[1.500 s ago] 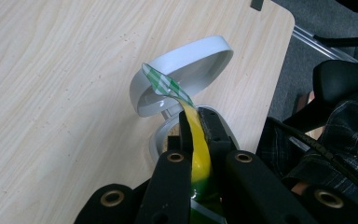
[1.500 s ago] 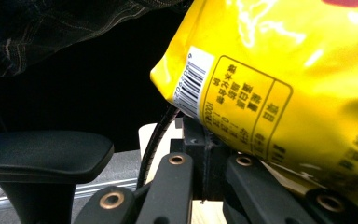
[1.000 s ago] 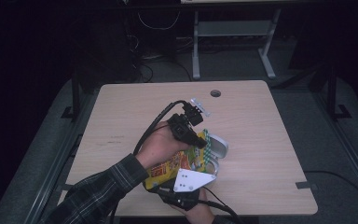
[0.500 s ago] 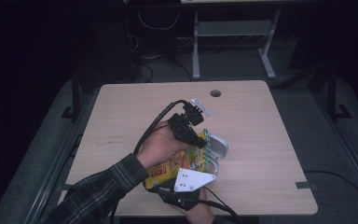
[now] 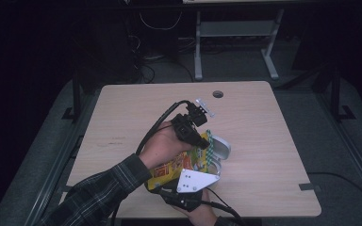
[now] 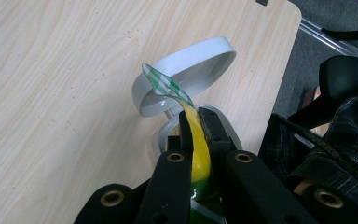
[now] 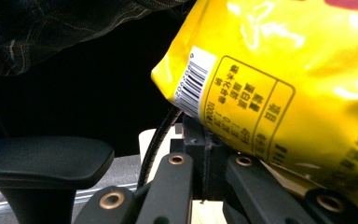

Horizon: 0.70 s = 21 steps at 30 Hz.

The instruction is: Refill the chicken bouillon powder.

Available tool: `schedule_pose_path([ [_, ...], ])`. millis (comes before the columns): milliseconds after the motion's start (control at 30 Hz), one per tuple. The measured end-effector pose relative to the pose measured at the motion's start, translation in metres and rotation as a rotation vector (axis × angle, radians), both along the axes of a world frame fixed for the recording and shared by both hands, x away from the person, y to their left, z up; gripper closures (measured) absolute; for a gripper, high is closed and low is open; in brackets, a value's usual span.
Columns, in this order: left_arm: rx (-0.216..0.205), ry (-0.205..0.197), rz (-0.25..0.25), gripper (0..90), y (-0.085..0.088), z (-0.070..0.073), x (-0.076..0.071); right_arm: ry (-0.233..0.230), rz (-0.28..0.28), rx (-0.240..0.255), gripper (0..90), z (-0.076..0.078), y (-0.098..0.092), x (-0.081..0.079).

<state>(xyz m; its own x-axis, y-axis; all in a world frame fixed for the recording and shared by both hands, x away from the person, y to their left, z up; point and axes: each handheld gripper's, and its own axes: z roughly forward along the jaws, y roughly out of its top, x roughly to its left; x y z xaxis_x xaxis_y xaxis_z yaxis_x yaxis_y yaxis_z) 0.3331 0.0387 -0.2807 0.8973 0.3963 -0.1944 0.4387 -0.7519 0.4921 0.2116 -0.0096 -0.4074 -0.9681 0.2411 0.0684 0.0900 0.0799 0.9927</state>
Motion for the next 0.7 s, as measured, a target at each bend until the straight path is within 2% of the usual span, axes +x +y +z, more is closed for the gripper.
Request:
schedule_pose_path([
  [433, 0.015, -0.012, 0.009, 90.0, -0.0021, 0.0062, 0.0017, -0.014, 0.002, 0.016, 90.0, 0.005, -0.0007, 0.0032],
  [700, 0.043, -0.022, 0.007, 90.0, -0.0052, 0.0079, 0.0028, -0.011, 0.004, 0.032, 90.0, 0.006, -0.0011, 0.0058],
])
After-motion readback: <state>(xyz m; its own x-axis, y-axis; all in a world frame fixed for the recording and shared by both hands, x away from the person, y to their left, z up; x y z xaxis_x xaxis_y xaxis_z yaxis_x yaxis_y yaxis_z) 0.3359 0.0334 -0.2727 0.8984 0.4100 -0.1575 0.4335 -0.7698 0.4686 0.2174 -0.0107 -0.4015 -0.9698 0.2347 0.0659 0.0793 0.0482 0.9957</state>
